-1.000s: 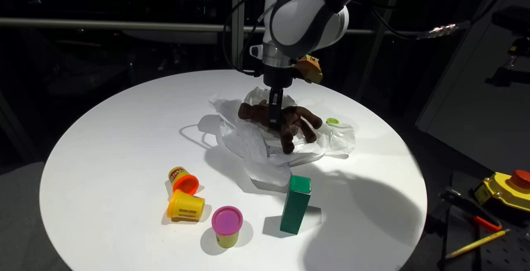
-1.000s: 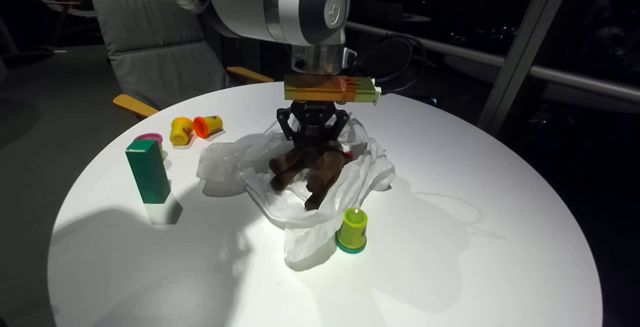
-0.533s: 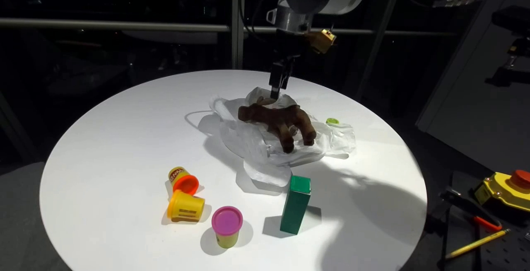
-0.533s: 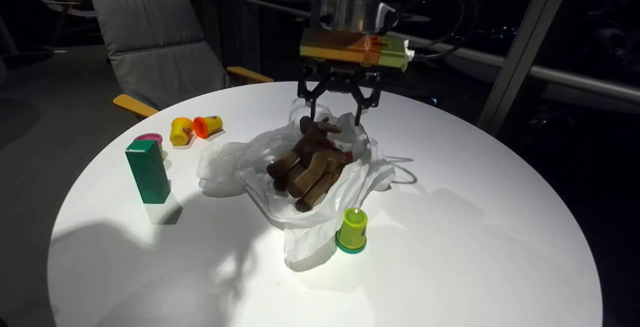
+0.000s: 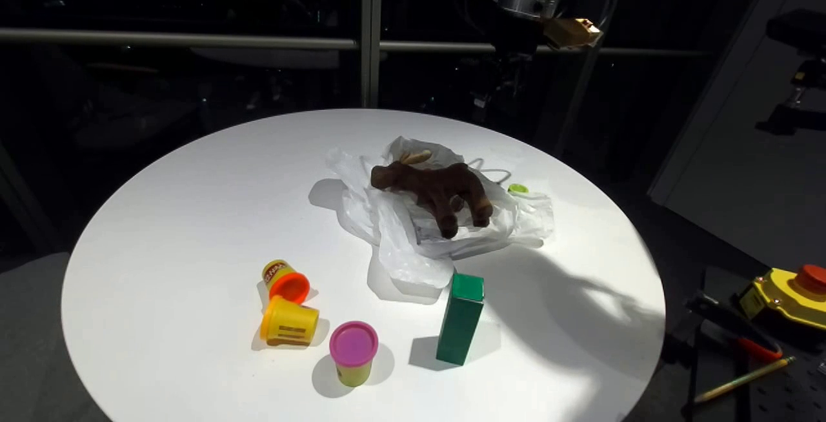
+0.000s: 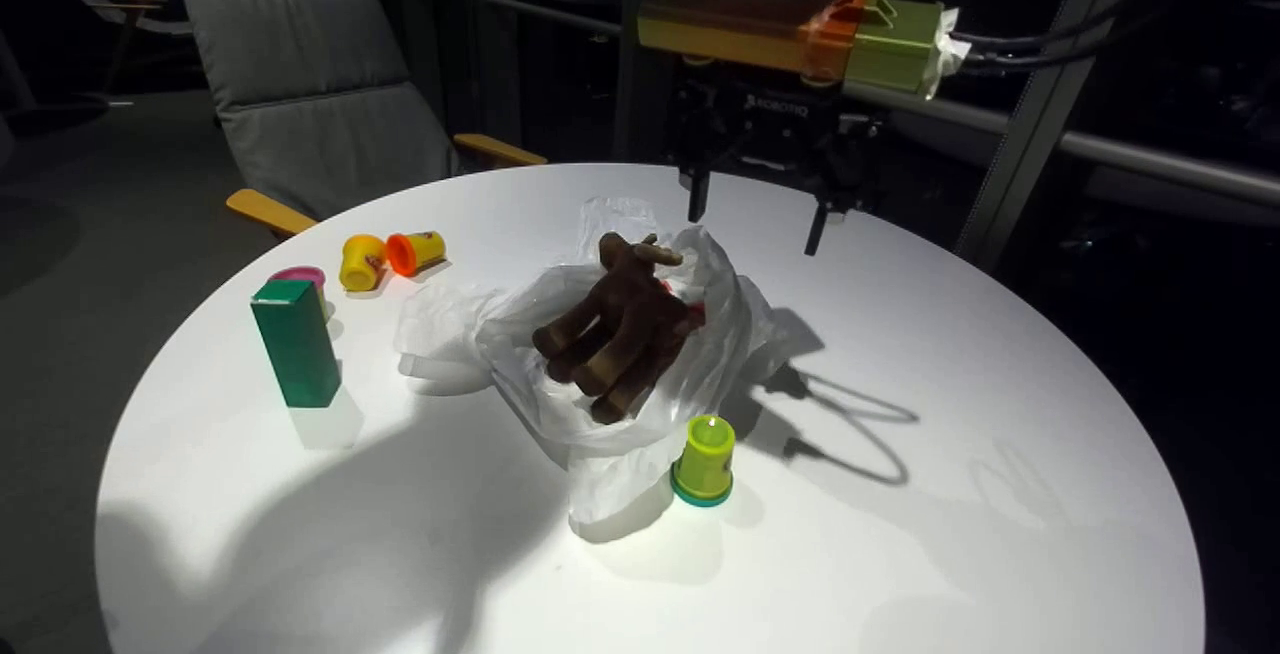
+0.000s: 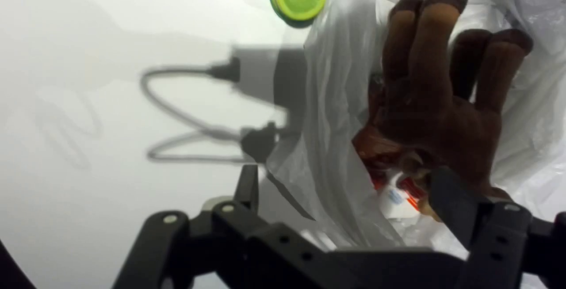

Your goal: Put the objects inside the plastic

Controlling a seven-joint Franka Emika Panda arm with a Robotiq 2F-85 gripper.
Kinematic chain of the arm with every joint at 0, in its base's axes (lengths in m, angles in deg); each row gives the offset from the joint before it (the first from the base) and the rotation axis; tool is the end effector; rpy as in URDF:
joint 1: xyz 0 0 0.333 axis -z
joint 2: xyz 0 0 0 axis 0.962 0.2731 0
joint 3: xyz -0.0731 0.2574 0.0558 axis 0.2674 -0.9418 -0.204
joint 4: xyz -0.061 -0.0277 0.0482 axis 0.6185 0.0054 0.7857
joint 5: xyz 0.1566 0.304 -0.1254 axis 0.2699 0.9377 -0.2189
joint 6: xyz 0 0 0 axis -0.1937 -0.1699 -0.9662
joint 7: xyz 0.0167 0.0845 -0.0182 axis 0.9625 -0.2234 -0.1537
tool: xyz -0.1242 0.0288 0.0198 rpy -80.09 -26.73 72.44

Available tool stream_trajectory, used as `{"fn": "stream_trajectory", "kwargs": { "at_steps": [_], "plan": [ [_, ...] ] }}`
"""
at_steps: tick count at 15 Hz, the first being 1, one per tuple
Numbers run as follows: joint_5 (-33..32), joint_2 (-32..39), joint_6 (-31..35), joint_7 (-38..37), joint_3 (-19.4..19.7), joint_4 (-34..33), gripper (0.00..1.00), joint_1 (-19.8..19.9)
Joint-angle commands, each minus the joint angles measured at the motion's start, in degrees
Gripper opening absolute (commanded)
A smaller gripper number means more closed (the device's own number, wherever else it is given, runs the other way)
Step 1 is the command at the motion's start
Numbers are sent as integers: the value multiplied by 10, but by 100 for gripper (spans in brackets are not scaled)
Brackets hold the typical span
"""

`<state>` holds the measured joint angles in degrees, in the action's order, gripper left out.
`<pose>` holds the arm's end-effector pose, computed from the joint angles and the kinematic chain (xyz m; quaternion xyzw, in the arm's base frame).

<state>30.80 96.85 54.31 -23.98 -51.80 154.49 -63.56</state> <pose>0.5697 -0.1220 0.2650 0.9983 0.0118 0.0565 0.0031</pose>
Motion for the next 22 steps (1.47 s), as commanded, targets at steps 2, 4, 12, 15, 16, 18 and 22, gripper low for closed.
{"fn": "stream_trajectory", "kwargs": {
  "at_steps": [2, 4, 12, 15, 16, 18, 22],
  "plan": [
    [-22, -41, 81, -119, 50, 105, 100, -13],
    [-36, -31, 114, -157, 67, 121, 100, -16],
    [-54, 39, 125, -322, 114, 93, 100, -42],
    [17, 49, 108, -335, 87, 85, 100, -26],
    [36, 53, 111, -339, 84, 83, 100, -25],
    [69, 58, 114, -342, 77, 80, 100, -24],
    [124, 82, 121, -335, 62, 68, 100, -18]
  ]
}}
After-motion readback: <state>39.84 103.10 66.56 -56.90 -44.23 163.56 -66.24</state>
